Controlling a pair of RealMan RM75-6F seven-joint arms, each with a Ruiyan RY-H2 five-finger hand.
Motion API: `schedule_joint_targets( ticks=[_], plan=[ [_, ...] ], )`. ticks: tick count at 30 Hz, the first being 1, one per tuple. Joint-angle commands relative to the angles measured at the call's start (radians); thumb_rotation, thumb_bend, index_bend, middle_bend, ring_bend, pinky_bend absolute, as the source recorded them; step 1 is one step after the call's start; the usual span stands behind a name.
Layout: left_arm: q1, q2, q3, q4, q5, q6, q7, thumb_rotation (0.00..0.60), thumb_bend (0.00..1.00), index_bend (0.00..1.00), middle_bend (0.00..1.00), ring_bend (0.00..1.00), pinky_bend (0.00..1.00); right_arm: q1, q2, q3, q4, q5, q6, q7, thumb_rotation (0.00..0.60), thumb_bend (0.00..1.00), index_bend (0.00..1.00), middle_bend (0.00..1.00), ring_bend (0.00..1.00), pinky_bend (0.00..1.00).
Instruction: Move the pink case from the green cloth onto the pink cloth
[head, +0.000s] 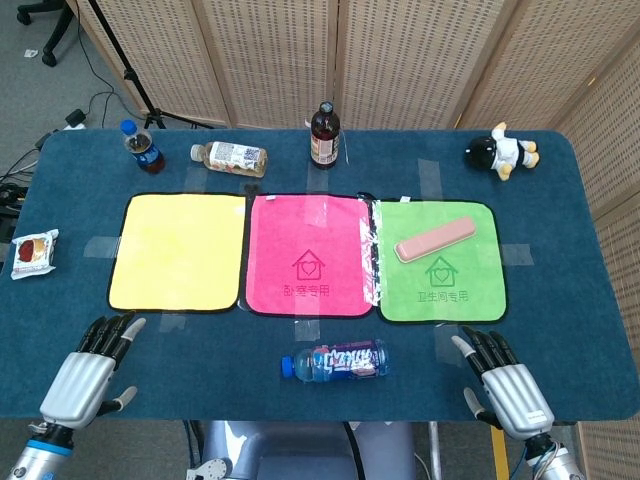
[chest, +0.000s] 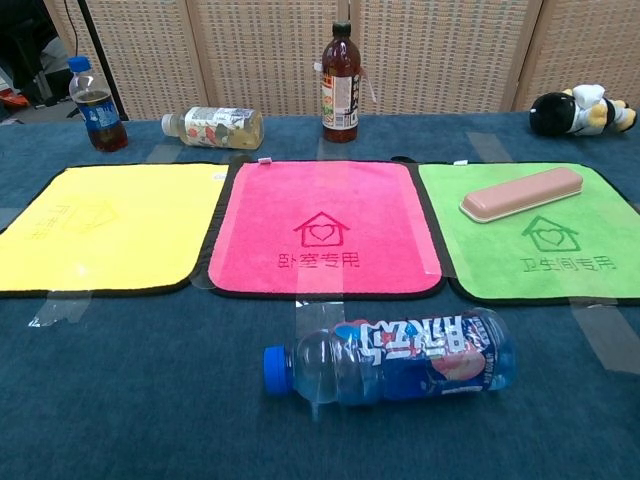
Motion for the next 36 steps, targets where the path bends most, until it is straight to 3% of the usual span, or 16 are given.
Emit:
schedule_joint_targets(
  ticks=[1,17,23,28,36],
  plan=[
    [0.004,0.004,0.005,-0.004,0.011,0.006,0.001,0.6,0.21,0.0,0.0,0.0,0.02,0.0,0.0,-0.001,0.002,0.001,-0.002,-0.001,0.6,0.52,0.07,0.0,0.0,0.0],
    [0.01,0.008,0.0,-0.009,0.048,0.034,-0.014,0.6,0.21,0.0,0.0,0.0,0.02,0.011,0.002,0.015,-0.004,0.024,-0.015,0.018,0.6,0.52,0.07,0.0,0.0,0.0],
    [0.015,0.006,-0.001,0.0,0.075,0.055,-0.032,0.6,0.21,0.0,0.0,0.0,0.02,0.042,-0.006,0.046,-0.013,0.064,-0.055,0.022,0.6,0.51,0.07,0.0,0.0,0.0],
    [0.014,0.002,0.0,0.003,0.08,0.052,-0.033,0.6,0.21,0.0,0.0,0.0,0.02,0.121,-0.002,0.129,-0.051,0.152,-0.138,0.051,0.6,0.51,0.07,0.0,0.0,0.0],
    [0.011,-0.007,-0.008,0.014,0.071,0.047,-0.038,0.6,0.21,0.0,0.0,0.0,0.02,0.286,-0.006,0.316,-0.065,0.381,-0.303,0.165,0.6,0.52,0.06,0.0,0.0,0.0]
  ],
)
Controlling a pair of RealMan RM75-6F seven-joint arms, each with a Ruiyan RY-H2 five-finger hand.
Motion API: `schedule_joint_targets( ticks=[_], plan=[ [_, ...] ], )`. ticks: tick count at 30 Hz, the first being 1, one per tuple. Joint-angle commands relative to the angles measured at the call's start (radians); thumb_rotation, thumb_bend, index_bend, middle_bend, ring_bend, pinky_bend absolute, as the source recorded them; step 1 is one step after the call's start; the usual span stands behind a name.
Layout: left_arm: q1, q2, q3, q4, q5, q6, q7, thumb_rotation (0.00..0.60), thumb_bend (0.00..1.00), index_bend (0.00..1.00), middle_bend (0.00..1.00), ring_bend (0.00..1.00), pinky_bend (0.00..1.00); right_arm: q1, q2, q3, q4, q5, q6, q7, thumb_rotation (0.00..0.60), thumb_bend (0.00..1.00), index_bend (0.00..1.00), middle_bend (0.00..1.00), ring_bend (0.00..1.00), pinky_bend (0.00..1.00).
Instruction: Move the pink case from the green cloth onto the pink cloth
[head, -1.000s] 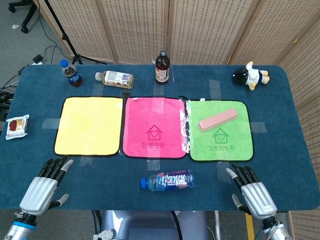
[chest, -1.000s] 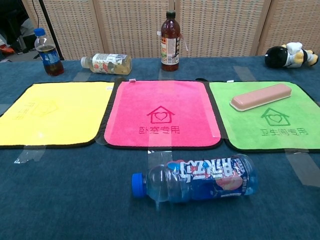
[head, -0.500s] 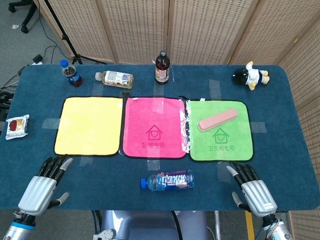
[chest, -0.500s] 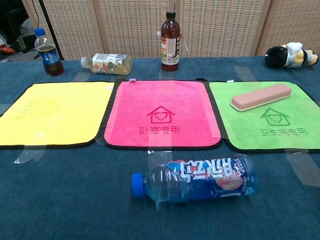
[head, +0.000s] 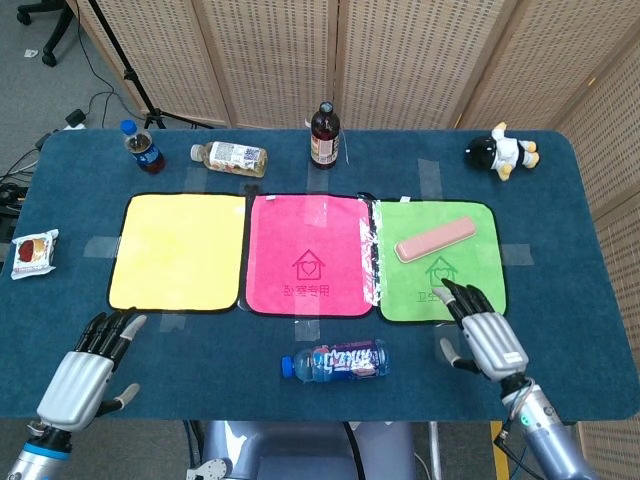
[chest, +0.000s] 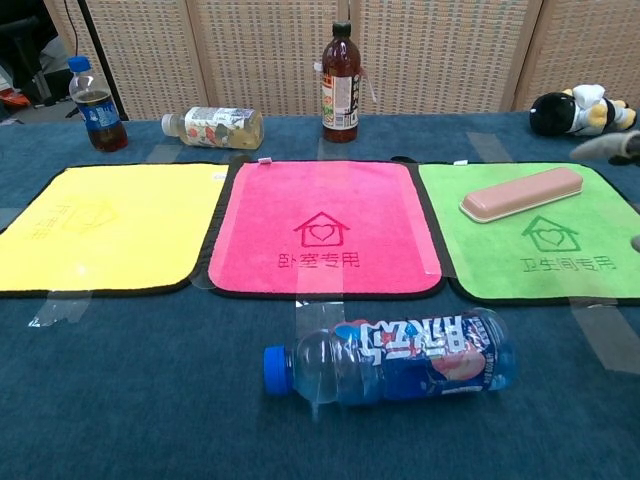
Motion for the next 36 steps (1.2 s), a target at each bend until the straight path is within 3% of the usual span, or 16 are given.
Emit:
schedule_joint_targets(
  ticks=[1,10,16,26,36],
  plan=[
    [-0.001,-0.004,-0.002,0.006,-0.002,-0.001,-0.005,0.6,0.21,0.0,0.0,0.0,0.02,0.105,-0.007,0.112,0.007,0.148,-0.111,0.083,0.6,0.52,0.06,0.0,0.0,0.0],
    [-0.006,-0.017,-0.011,0.025,-0.008,-0.006,-0.018,0.6,0.21,0.0,0.0,0.0,0.02,0.278,-0.01,0.288,0.127,0.486,-0.432,0.392,0.6,0.52,0.06,0.0,0.0,0.0],
    [-0.005,-0.021,-0.02,0.03,-0.002,0.01,-0.023,0.6,0.21,0.0,0.0,0.0,0.02,0.372,-0.024,0.339,0.289,0.609,-0.636,0.527,0.6,0.52,0.06,0.0,0.0,0.0],
    [-0.011,-0.036,-0.02,0.042,-0.006,-0.006,-0.02,0.6,0.21,0.0,0.0,0.0,0.02,0.498,-0.115,0.28,0.603,0.687,-0.773,0.536,0.6,0.52,0.06,0.0,0.0,0.0],
    [-0.012,-0.048,-0.023,0.039,-0.004,-0.005,-0.002,0.6,0.21,0.0,0.0,0.0,0.02,0.54,-0.165,0.222,0.795,0.736,-0.848,0.549,0.6,0.52,0.06,0.0,0.0,0.0]
  ],
)
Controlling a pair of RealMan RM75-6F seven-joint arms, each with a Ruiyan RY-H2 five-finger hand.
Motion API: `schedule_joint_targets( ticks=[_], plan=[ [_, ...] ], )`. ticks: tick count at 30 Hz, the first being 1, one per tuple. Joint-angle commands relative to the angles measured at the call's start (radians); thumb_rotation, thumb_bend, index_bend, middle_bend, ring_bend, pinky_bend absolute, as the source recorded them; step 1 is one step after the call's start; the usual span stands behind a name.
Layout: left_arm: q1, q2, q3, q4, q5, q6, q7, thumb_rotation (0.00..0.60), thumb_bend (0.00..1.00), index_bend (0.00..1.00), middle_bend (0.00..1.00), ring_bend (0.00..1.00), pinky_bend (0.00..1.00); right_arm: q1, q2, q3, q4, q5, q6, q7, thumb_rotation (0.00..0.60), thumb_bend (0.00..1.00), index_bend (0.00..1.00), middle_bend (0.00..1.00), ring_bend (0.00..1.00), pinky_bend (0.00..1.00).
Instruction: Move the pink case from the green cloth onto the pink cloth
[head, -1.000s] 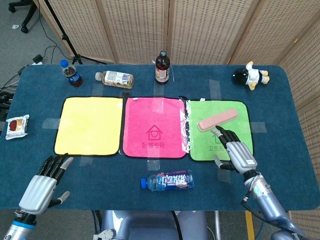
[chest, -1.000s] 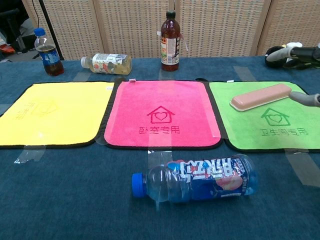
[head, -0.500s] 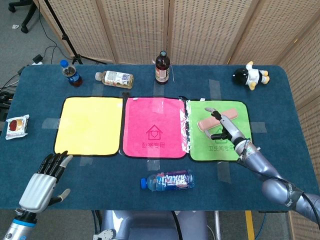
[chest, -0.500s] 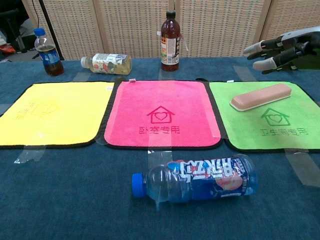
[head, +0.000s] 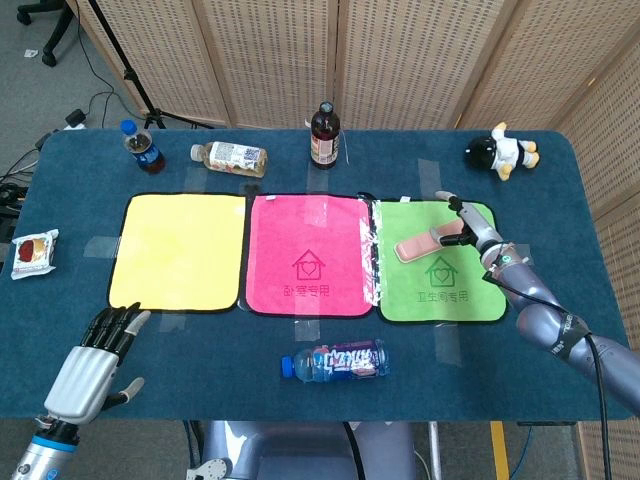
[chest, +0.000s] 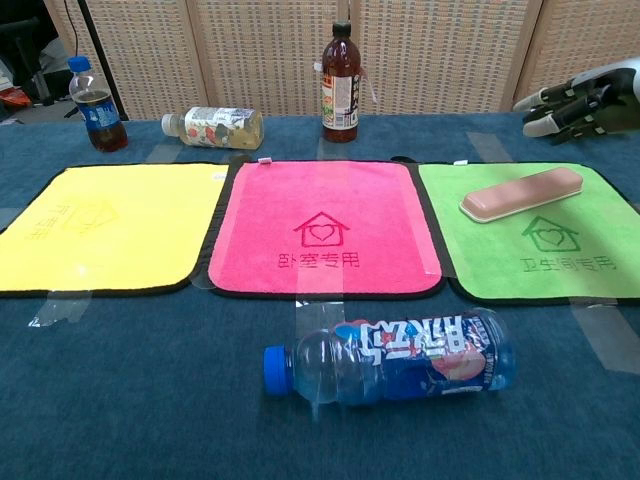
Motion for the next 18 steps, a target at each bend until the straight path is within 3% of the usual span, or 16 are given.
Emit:
schedule_joint_targets(
  ticks=[1,7,18],
  plan=[
    [0.0,-0.002,0.002,-0.001,0.005,0.001,0.001,0.6,0.21,0.0,0.0,0.0,0.02,0.011,-0.023,-0.026,0.06,0.018,-0.036,0.01,0.6,0.52,0.06,0.0,0.0,0.0],
    [-0.001,-0.007,0.01,-0.003,0.019,-0.004,0.004,0.6,0.21,0.0,0.0,0.0,0.02,-0.003,-0.038,-0.035,0.131,0.01,-0.078,0.029,0.6,0.52,0.06,0.0,0.0,0.0],
    [-0.001,-0.011,0.016,-0.005,0.036,-0.003,0.016,0.6,0.21,0.0,0.0,0.0,0.02,-0.028,-0.04,-0.001,0.179,-0.051,-0.136,0.048,0.6,0.52,0.06,0.0,0.0,0.0]
  ],
)
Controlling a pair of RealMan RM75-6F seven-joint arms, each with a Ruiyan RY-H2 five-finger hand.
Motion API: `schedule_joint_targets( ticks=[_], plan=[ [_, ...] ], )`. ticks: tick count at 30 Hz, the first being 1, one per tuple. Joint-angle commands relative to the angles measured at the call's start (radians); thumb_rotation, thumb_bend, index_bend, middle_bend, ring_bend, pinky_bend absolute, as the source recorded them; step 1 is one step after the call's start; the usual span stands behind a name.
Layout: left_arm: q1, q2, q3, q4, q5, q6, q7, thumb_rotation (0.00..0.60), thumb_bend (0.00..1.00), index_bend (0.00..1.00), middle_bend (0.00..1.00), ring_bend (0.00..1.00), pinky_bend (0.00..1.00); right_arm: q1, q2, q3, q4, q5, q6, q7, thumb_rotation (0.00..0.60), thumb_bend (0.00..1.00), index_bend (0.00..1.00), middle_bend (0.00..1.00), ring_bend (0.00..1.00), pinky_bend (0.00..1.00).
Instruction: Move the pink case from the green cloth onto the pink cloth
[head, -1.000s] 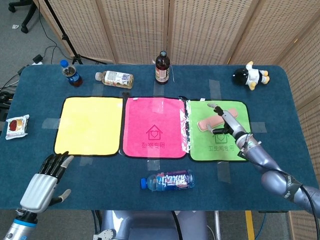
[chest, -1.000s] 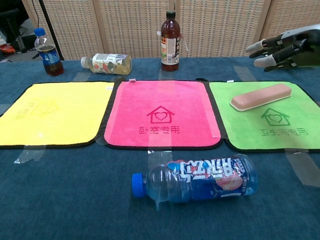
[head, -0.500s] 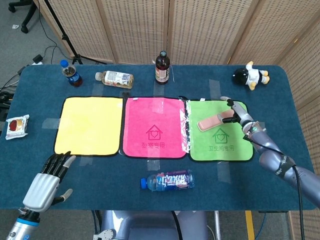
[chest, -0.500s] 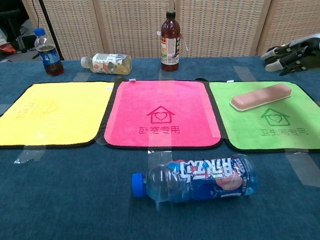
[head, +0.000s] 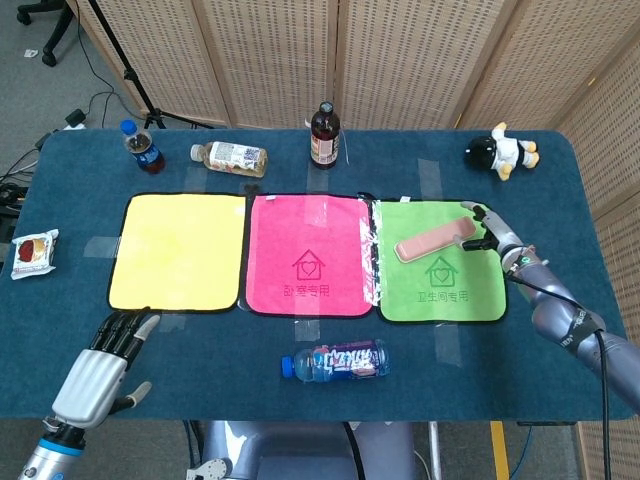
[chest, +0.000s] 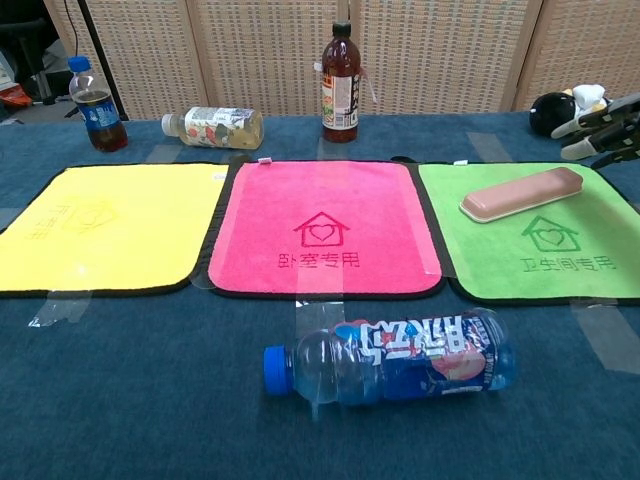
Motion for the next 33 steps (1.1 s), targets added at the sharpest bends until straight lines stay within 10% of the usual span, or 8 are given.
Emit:
schedule_joint_targets(
  ticks=[1,33],
  plan=[
    [0.0,-0.001,0.001,-0.001,0.001,0.0,0.002,0.6,0.21,0.0,0.0,0.0,0.02,-0.004,-0.005,0.011,0.014,-0.014,-0.013,0.005,0.6,0.52,0.06,0.0,0.0,0.0],
    [0.001,0.003,0.009,-0.003,0.012,-0.002,-0.011,0.6,0.21,0.0,0.0,0.0,0.02,-0.053,-0.042,0.1,-0.04,-0.147,-0.098,0.011,0.6,0.52,0.06,0.0,0.0,0.0]
  ],
)
